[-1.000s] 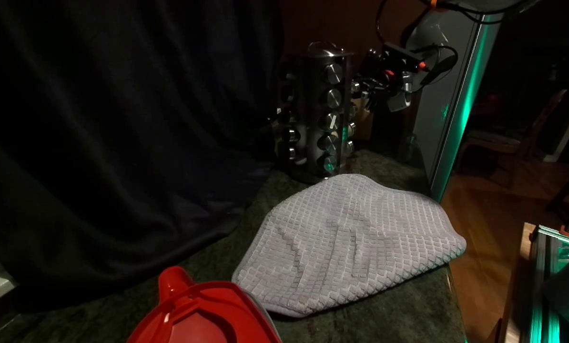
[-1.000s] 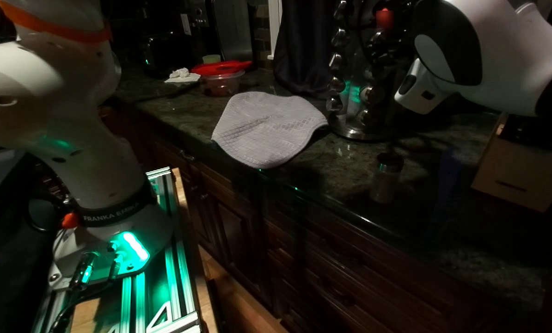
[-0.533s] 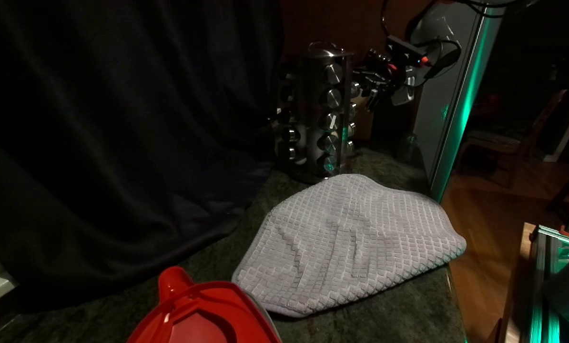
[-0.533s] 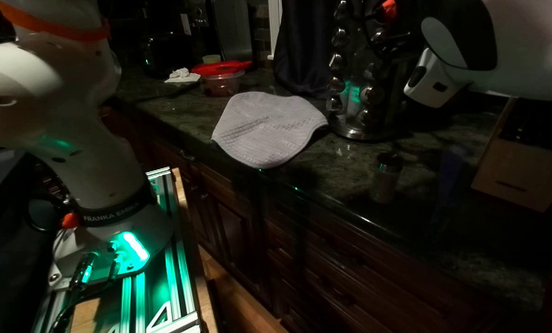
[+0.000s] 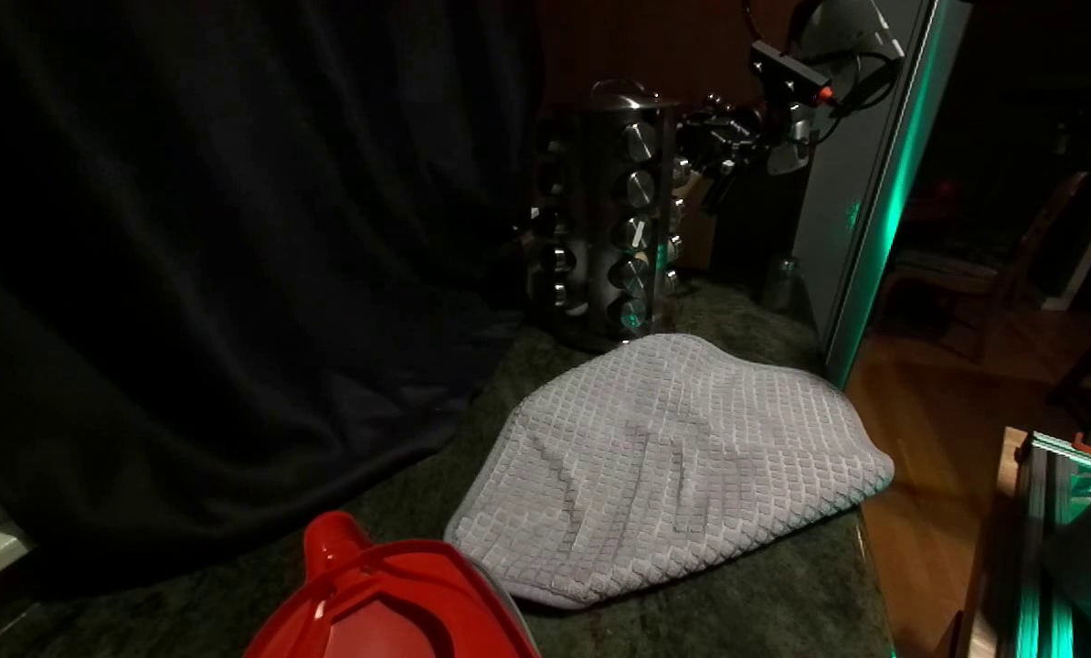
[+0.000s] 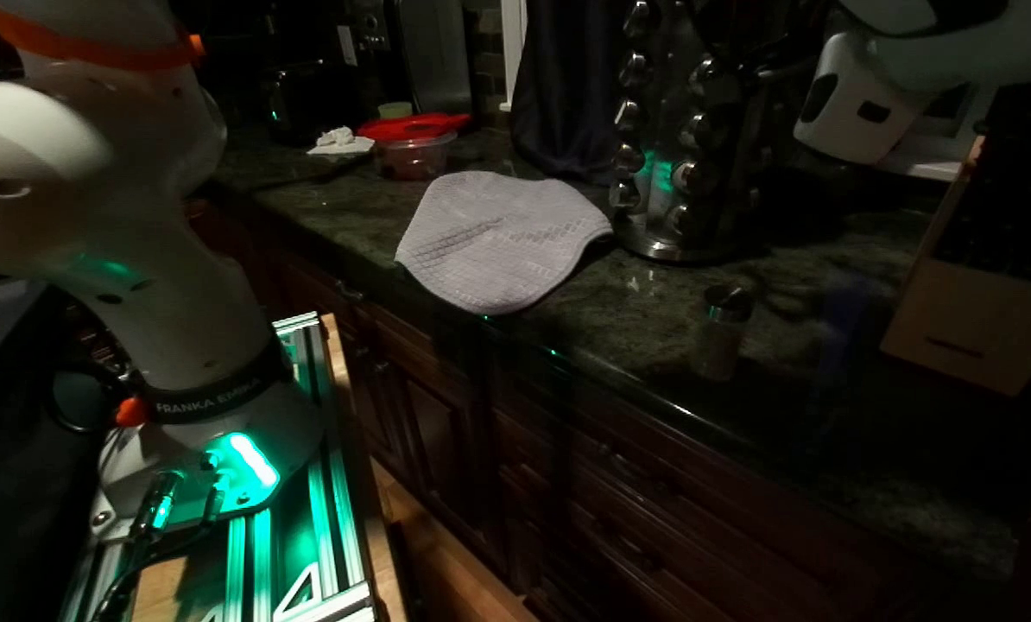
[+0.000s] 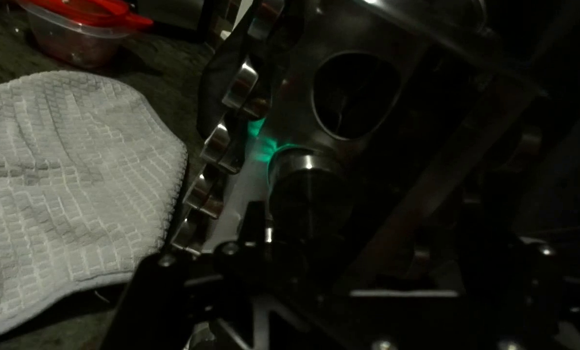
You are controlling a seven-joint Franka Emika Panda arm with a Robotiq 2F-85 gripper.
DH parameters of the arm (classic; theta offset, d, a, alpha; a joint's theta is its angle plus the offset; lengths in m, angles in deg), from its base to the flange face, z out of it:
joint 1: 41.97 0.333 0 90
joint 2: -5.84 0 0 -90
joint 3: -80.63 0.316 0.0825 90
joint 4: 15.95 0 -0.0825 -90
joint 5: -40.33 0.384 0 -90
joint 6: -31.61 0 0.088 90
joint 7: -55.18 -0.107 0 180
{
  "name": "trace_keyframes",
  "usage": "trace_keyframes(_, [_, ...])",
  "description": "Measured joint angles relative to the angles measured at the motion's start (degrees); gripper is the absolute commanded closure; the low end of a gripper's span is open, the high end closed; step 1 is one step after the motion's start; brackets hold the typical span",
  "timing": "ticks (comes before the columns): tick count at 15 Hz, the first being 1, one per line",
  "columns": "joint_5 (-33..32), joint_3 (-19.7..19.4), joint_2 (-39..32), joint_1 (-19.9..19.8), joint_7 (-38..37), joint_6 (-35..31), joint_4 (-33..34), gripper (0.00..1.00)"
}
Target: Put one jar on the silver stand.
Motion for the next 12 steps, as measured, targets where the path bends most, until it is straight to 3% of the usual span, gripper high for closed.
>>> trace_keyframes(8, [-18.89, 0.48, 6.74, 0.74, 5.61, -1.29, 2.72, 0.0])
trace_keyframes(12, [-25.88, 1.45, 9.85, 1.14, 10.07, -5.29, 2.86, 0.0])
